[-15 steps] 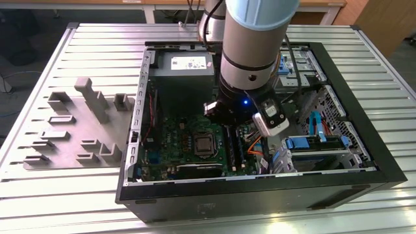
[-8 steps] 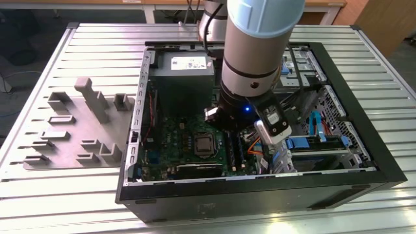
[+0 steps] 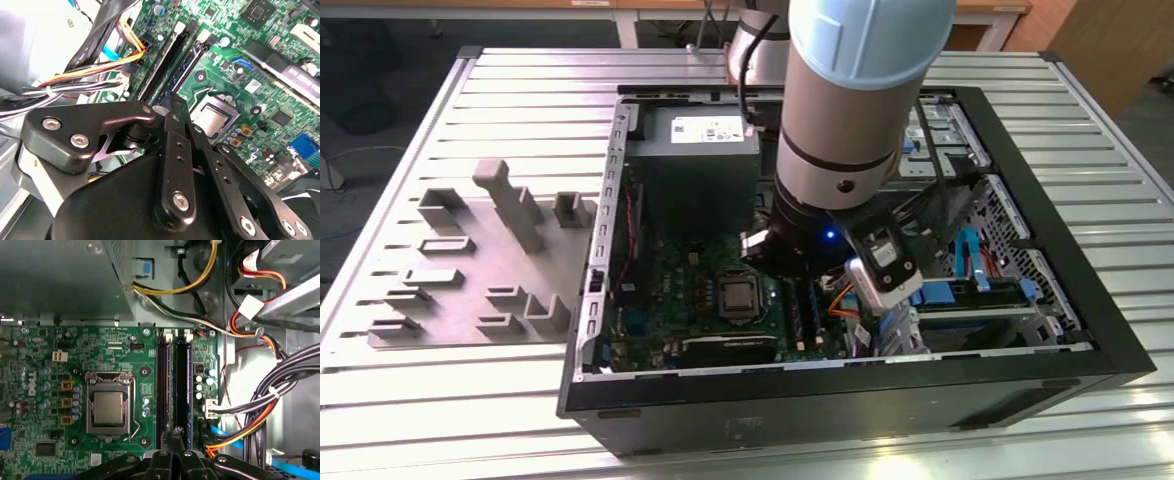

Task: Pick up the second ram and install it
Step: 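Press down the second ram until it locks into place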

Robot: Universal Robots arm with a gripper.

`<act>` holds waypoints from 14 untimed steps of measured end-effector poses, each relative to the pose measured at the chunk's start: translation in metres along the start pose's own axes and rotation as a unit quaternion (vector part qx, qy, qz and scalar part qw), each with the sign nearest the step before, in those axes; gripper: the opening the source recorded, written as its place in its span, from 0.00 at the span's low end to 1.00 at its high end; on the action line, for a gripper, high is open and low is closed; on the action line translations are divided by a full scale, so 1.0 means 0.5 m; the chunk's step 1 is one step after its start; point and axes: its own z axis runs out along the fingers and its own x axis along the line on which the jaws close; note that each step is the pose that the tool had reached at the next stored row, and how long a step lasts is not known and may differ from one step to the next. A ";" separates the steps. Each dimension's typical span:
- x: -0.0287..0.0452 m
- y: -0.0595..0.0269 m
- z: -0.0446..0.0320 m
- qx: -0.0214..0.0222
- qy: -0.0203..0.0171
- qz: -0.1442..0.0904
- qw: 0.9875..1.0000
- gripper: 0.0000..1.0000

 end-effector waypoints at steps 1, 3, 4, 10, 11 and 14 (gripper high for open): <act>0.000 -0.002 0.000 0.000 0.000 0.000 1.000 0.11; 0.000 -0.005 0.000 0.000 0.000 0.000 1.000 0.11; 0.000 -0.005 0.000 0.000 0.000 0.000 1.000 0.11; 0.000 -0.005 0.001 0.000 0.000 0.000 1.000 0.11; 0.000 -0.006 0.003 0.000 0.000 0.000 1.000 0.11; 0.000 -0.008 0.005 0.000 0.000 0.000 1.000 0.11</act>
